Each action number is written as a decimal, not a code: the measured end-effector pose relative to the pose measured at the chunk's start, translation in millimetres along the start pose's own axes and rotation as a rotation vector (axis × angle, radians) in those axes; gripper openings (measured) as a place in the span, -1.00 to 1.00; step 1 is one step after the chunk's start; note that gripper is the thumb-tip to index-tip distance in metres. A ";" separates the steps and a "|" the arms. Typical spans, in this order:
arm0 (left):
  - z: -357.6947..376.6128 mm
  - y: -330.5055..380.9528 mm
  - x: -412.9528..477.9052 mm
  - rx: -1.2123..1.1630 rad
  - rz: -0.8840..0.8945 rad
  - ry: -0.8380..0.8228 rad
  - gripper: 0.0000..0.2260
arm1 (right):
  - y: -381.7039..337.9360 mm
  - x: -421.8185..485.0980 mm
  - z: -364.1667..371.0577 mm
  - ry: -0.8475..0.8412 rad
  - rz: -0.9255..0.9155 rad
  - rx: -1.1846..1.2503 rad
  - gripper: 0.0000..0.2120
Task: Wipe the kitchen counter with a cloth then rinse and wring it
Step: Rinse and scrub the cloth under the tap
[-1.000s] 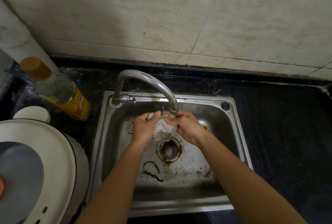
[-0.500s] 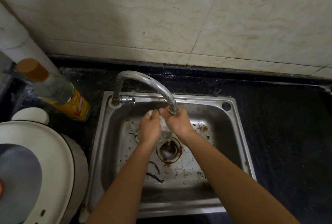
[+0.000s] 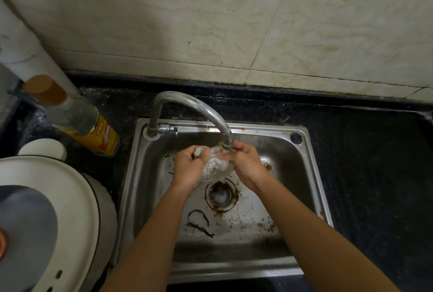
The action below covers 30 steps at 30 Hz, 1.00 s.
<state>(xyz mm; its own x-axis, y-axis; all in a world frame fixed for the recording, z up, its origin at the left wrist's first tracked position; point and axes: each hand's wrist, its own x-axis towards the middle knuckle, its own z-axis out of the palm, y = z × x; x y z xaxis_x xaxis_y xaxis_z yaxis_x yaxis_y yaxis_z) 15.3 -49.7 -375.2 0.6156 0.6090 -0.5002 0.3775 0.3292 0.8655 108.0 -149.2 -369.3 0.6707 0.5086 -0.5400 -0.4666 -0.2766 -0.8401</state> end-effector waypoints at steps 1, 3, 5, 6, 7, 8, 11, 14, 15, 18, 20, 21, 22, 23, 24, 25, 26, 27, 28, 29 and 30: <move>-1.0 0.1 -0.8 -0.012 0.008 -0.003 -0.88 | 0.0 -0.9 0.5 -0.001 -0.001 0.005 -0.77; -2.4 0.6 -2.5 -0.029 0.042 -0.014 -0.88 | 0.1 -1.3 0.4 -0.015 -0.005 0.005 -0.80; -2.9 1.7 -4.5 -0.031 0.065 -0.036 -0.87 | 0.2 -1.5 2.5 -0.027 -0.014 -0.045 -0.86; -2.5 1.7 -4.9 -0.028 0.071 -0.050 -0.86 | 0.3 -1.4 4.3 -0.025 -0.017 -0.097 -0.88; -1.8 1.6 -5.3 -0.019 0.074 -0.065 -0.84 | -0.1 -1.7 6.1 -0.025 -0.017 -0.170 -0.86; -0.6 0.7 -5.3 -0.012 0.073 -0.080 -0.83 | -0.3 -1.5 7.7 -0.028 -0.013 -0.250 -0.83; 4.9 -2.4 -5.7 0.017 0.074 -0.068 -0.88 | -3.1 -2.3 14.5 -0.026 -0.008 -0.376 -0.81; 12.7 -8.0 -2.2 0.071 0.038 0.019 -0.83 | -1.3 1.7 20.3 0.044 -0.039 -0.444 -0.72; 15.0 -8.9 -0.9 0.068 0.006 0.033 -0.77 | -1.7 4.1 22.2 0.082 -0.060 -0.438 -0.71; 18.2 -4.4 1.9 0.037 -0.060 0.063 -0.66 | -6.1 10.1 26.8 0.135 -0.054 -0.278 -0.85; 17.8 2.7 4.2 0.024 -0.035 0.098 -0.58 | -8.6 11.1 24.4 0.132 -0.030 -0.201 -0.88; 16.7 7.2 5.0 0.024 -0.018 0.121 -0.56 | -8.3 9.7 20.9 0.116 -0.014 -0.175 -0.82; 14.7 9.8 6.5 0.023 -0.008 0.145 -0.56 | -7.2 8.0 16.8 0.079 0.009 -0.123 -0.77; 12.6 11.2 8.5 0.015 -0.005 0.156 -0.55 | -5.7 5.9 12.2 0.026 0.036 -0.063 -0.73; 10.4 11.8 10.5 0.011 -0.011 0.144 -0.53 | -4.3 3.6 7.1 -0.034 0.066 -0.024 -0.69; 8.8 12.9 11.1 0.012 -0.023 0.116 -0.53 | -2.9 2.3 2.4 -0.092 0.099 -0.033 -0.67; 8.2 13.7 11.3 0.012 -0.041 0.083 -0.56 | -3.1 -0.2 -0.9 -0.138 0.134 -0.101 -0.68; 7.9 14.7 11.2 -0.001 -0.063 0.055 -0.61 | -3.4 -2.5 -3.1 -0.172 0.162 -0.170 -0.71; 7.3 15.1 10.7 -0.013 -0.086 0.031 -0.65 | -2.9 -3.6 -5.0 -0.188 0.178 -0.223 -0.72; 6.4 15.2 10.5 -0.007 -0.102 0.013 -0.68 | -2.1 -2.6 -6.8 -0.184 0.182 -0.247 -0.74; 4.6 15.9 9.7 0.013 -0.108 -0.002 -0.71 | -2.8 -1.9 -7.5 -0.165 0.173 -0.238 -0.75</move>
<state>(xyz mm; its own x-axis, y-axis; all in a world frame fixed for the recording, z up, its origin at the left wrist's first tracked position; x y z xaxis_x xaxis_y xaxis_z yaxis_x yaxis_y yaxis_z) 30.4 -41.9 -366.4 0.5726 0.5688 -0.5904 0.4506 0.3833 0.8063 112.3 -155.4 -366.3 0.4815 0.5572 -0.6765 -0.4048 -0.5433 -0.7355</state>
